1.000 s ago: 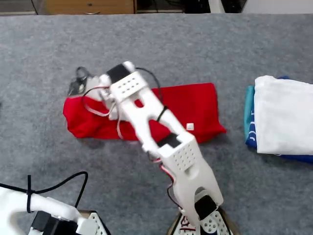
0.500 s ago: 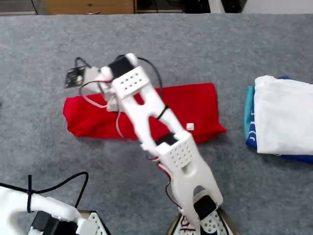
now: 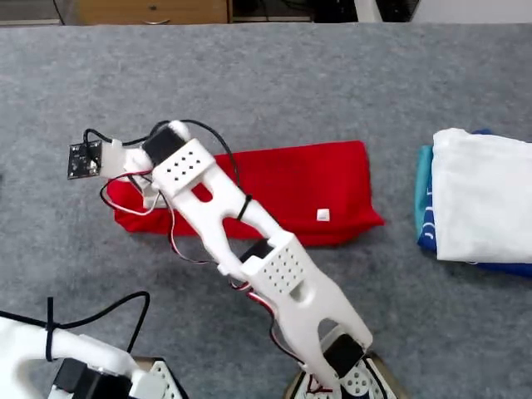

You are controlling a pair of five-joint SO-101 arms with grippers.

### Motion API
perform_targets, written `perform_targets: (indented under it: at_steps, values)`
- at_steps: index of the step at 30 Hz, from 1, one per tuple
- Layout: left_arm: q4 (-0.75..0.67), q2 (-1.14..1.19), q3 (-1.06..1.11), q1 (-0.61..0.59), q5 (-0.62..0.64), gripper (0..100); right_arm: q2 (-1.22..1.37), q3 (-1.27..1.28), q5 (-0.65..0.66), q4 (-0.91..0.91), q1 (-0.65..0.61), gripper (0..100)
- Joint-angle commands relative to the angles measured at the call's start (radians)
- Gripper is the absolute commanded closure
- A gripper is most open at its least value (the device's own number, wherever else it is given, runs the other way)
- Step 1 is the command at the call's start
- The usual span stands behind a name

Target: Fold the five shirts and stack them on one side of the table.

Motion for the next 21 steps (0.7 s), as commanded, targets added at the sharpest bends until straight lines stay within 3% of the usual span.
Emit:
perform_targets:
  at_steps: [1, 10, 21]
  values:
    - [-0.018, -0.019, -0.014, -0.029, -0.006, 98, 0.008, -0.045, -0.048, -0.015, -0.027, 99.7]
    - [-0.018, -0.015, -0.014, -0.041, -0.006, 98, 0.039, -0.047, -0.087, 0.11, -0.162, 99.7]
    - [-0.018, -0.012, -0.014, -0.035, -0.006, 98, 0.045, -0.389, -0.087, 0.261, -0.008, 99.7]
